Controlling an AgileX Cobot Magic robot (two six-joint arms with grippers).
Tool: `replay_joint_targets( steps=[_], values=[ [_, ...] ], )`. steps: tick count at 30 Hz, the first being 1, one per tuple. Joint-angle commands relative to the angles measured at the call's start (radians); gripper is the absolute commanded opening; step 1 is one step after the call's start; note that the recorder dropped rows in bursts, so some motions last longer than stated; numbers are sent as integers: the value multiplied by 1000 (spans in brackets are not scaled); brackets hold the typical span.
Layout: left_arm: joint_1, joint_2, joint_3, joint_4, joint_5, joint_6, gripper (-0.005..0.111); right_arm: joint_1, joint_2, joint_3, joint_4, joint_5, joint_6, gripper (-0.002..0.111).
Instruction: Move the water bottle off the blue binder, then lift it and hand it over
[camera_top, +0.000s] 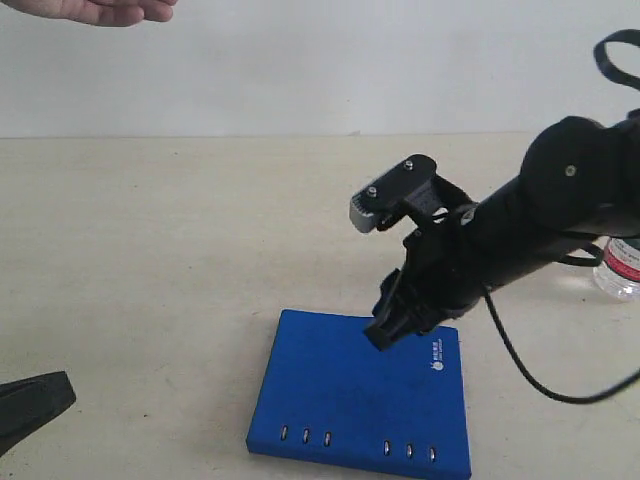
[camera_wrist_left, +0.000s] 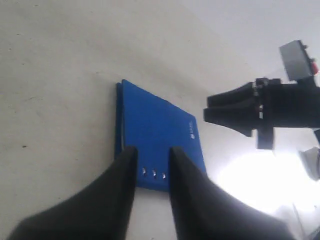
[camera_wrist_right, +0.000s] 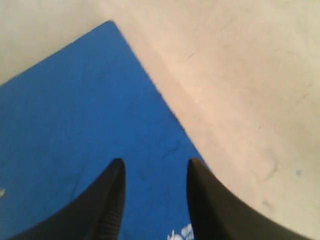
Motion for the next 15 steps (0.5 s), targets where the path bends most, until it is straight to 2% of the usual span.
replay_joint_targets(
  steps=[1, 2, 6, 9, 12, 14, 15],
  values=[
    [-5, 21, 4, -67, 3, 17, 45, -12, 115, -115, 5, -42, 100, 36],
    [-5, 34, 4, -67, -8, 17, 47, -23, 143, -149, 2, -42, 115, 36],
    [-5, 85, 4, -39, -9, 26, 47, -75, 239, -272, 2, 36, 221, 36],
    [-5, 143, 2, 46, 88, 26, 41, -132, 279, -342, 2, 197, 252, 36],
    [-5, 193, -50, 53, 118, 107, 29, -148, 287, -400, 11, 487, 58, 30],
    [-5, 229, -92, 49, 84, 160, 19, -124, 285, -424, 53, 736, -97, 18],
    [-5, 243, -106, 49, 75, 174, 15, -109, 281, -424, 92, 789, -135, 13]
  ],
)
